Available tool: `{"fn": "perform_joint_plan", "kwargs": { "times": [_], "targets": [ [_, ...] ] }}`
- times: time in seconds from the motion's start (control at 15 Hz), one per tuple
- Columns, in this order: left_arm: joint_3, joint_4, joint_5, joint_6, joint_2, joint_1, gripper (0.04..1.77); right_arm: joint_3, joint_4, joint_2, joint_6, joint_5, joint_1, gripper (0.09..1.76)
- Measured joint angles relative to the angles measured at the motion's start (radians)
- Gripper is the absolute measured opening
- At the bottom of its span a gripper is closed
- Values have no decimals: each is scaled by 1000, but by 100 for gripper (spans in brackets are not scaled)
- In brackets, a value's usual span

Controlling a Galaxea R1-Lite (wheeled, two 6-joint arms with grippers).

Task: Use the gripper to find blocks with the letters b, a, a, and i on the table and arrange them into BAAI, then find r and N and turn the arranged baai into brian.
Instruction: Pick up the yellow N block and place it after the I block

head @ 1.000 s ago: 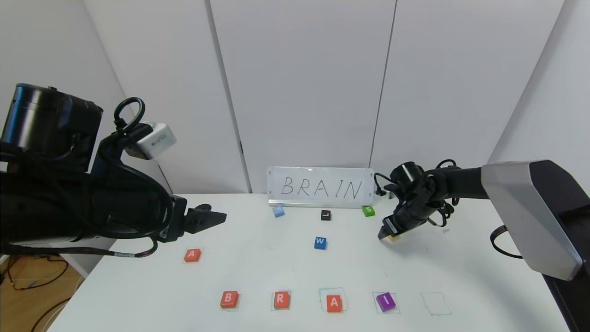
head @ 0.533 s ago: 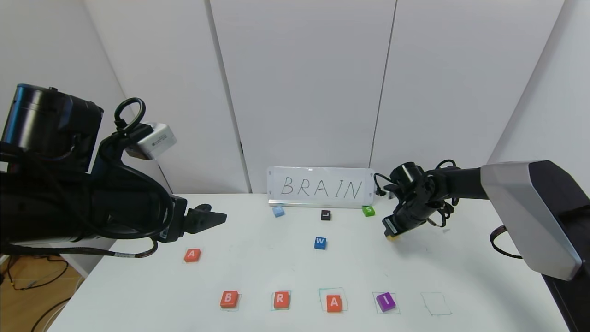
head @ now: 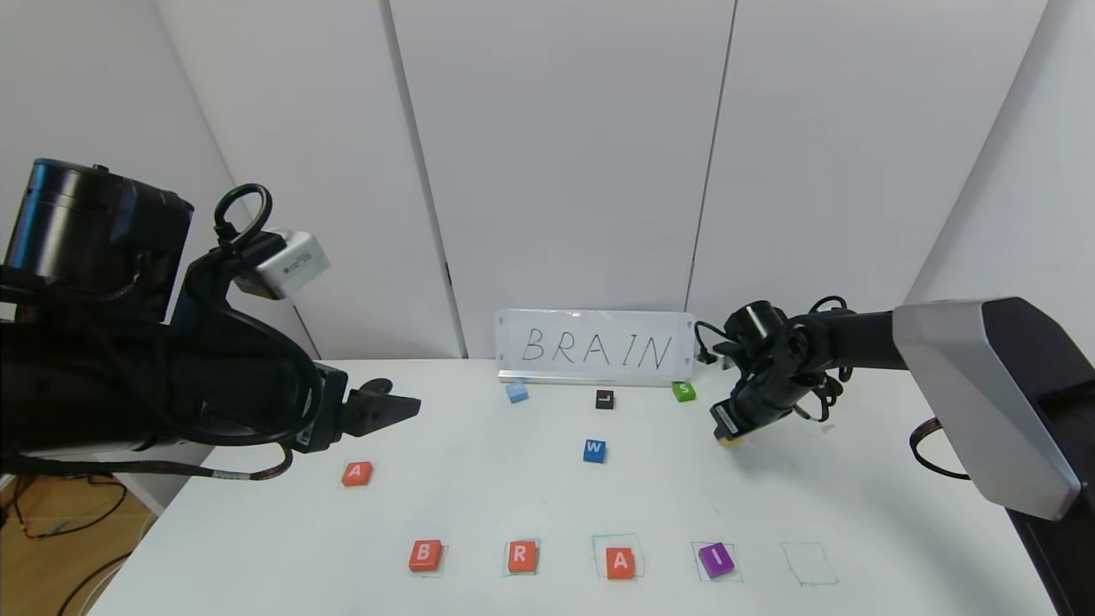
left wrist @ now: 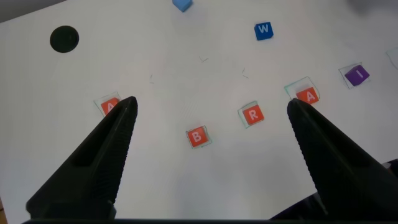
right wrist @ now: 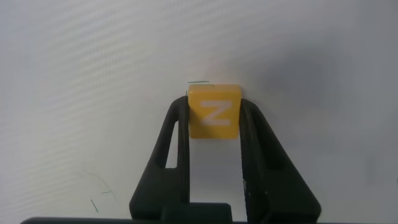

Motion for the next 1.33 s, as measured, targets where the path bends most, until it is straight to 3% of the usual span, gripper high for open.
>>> {"fn": "perform_joint_plan", "kwargs": {
  "times": [0.27,0.6,0.87,1.33],
  "targets": [
    [1,0,0,3,3,0,172,6,10,-30,0,1,-2,53],
    [3,-1,1,3,4,0,172,45,162,-140,-91,6,-43,53],
    [2,0,3,3,4,0,172,192,163,-248,-269,19,-81,53],
    [14,0,6,23,5,1,172,560,25,-460,-611,118,-84,53]
  ]
}}
